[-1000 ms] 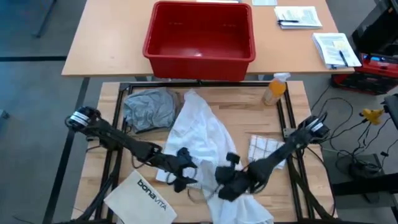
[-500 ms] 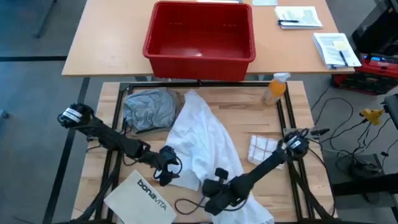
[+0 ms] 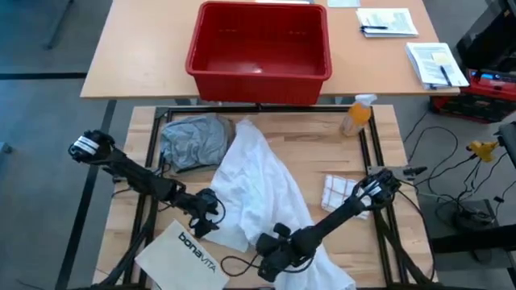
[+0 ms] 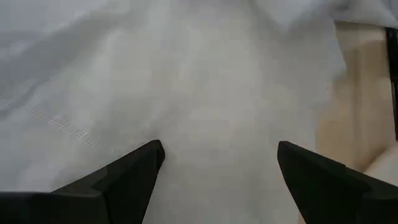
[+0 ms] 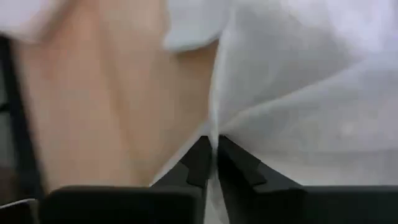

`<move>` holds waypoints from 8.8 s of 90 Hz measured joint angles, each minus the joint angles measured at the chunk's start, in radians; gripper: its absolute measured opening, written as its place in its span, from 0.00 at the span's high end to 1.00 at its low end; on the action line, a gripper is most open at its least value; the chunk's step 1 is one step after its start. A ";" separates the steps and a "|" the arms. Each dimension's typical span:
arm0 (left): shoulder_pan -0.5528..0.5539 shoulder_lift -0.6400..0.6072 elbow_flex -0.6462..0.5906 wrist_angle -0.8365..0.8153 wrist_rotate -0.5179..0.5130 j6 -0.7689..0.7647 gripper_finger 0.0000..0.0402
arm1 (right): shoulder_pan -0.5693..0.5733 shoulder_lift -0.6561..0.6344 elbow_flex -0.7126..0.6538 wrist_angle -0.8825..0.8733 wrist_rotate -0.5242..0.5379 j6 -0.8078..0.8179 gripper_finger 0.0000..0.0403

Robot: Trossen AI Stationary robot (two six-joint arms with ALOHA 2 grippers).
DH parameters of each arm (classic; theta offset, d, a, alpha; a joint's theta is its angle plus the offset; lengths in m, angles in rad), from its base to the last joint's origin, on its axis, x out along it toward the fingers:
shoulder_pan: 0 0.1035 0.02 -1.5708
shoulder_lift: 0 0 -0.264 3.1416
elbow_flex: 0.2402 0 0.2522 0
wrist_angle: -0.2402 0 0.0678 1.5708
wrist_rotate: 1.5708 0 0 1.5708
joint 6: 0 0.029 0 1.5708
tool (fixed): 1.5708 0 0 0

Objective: Fold laundry
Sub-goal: Fold the white long sleeve shirt

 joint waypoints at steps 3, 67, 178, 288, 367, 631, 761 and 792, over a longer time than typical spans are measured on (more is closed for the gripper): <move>0.002 -0.016 -0.004 -0.017 -0.013 0.000 0.22 | 0.004 -0.004 0.000 0.011 -0.002 -0.015 0.89; 0.018 -0.151 -0.004 -0.292 -0.069 -0.001 0.22 | 0.162 -0.189 -0.041 -0.243 0.089 0.157 0.26; 0.019 -0.152 -0.004 -0.274 -0.091 -0.008 0.22 | 0.399 -0.280 -0.570 0.340 0.451 0.864 0.58; 0.019 -0.149 -0.004 -0.274 -0.107 0.041 0.22 | 0.355 -0.345 0.109 -0.743 0.019 0.435 1.00; 0.019 -0.149 -0.004 -0.274 -0.122 0.048 0.22 | 0.368 0.055 0.504 -0.933 0.028 -0.346 1.00; 0.025 -0.283 0.018 -0.317 -0.142 0.044 0.22 | 0.263 -0.093 0.494 -0.725 0.233 0.373 1.00; 0.829 0.331 0.617 -0.278 0.215 0.447 0.22 | -1.223 -0.343 -0.526 0.490 -1.101 -0.347 0.43; 0.956 0.508 0.621 -0.136 0.205 0.524 0.22 | -1.153 -0.275 -0.388 0.450 -1.030 -0.464 0.74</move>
